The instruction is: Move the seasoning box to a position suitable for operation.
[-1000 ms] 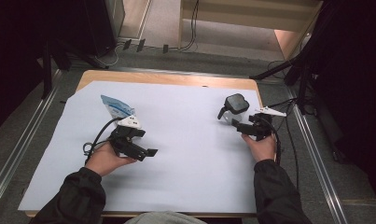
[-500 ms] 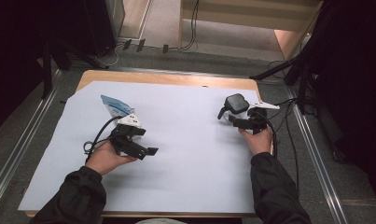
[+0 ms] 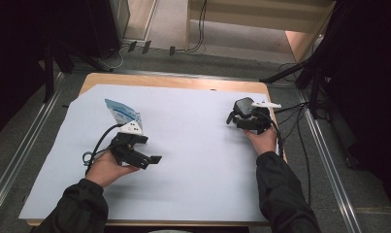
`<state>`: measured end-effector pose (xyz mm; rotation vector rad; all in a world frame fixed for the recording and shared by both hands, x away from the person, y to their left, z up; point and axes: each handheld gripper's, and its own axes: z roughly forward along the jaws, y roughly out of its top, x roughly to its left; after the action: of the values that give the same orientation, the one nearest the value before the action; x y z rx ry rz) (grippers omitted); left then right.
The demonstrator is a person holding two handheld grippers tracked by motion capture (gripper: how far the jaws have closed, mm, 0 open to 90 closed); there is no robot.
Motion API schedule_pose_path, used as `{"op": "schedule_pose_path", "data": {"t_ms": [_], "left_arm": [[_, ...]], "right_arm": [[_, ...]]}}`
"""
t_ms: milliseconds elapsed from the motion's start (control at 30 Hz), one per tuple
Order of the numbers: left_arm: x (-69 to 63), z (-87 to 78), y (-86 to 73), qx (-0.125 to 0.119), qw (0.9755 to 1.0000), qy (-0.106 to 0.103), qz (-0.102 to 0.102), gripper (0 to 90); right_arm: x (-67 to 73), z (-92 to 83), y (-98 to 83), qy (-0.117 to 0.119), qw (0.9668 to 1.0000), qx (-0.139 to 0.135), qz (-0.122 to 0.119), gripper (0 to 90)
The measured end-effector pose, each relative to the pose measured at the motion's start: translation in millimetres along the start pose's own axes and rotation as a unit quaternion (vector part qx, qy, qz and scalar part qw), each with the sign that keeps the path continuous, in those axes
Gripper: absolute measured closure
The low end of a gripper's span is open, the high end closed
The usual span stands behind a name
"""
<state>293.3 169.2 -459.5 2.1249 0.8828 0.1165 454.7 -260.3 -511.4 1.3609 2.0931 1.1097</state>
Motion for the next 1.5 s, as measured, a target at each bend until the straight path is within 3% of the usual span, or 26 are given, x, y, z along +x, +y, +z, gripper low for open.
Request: {"op": "schedule_pose_path", "data": {"t_ms": [300,433,500,767,933,1133,1267,1300,1500], "left_arm": [[-1.3,-5.0,-5.8,-0.002,0.9999,0.010,-0.006,8.9],[-0.9,-5.4,-6.2,-0.002,0.9999,0.011,-0.007,9.0],[-1.2,-4.7,-6.0,0.001,0.9999,0.010,-0.009,9.3],[-2.9,-1.1,-4.0,0.006,1.0000,0.004,0.000,16.4],[-2.4,2.8,-1.7,0.015,0.9998,-0.012,0.001,24.2],[0.2,2.9,0.8,0.018,0.9996,-0.021,0.005,30.9],[1.1,2.1,0.0,0.014,0.9997,-0.018,0.007,33.5],[1.8,1.5,-0.3,0.011,0.9997,-0.021,0.004,34.1],[2.7,2.7,0.1,0.011,0.9998,-0.014,0.013,33.3]], "right_arm": [[-4.3,3.9,-2.0,0.007,0.9997,-0.019,0.009,12.7],[-2.2,2.3,-1.4,-0.002,0.9998,-0.019,-0.007,14.8],[1.3,-0.3,0.1,-0.015,0.9993,-0.017,-0.029,16.1],[6.8,-7.2,2.9,-0.011,0.9997,-0.011,-0.020,16.1],[15.4,-18.1,6.7,-0.002,0.9997,-0.022,-0.012,16.1],[35.6,-29.4,5.5,0.012,0.9994,-0.019,-0.026,16.1],[44.1,-34.5,4.6,0.021,0.9992,-0.019,-0.029,16.1],[50.6,-37.1,3.9,0.022,0.9987,-0.017,-0.044,16.1],[66.7,-41.0,2.3,0.039,0.9976,-0.013,-0.055,16.1]]}}
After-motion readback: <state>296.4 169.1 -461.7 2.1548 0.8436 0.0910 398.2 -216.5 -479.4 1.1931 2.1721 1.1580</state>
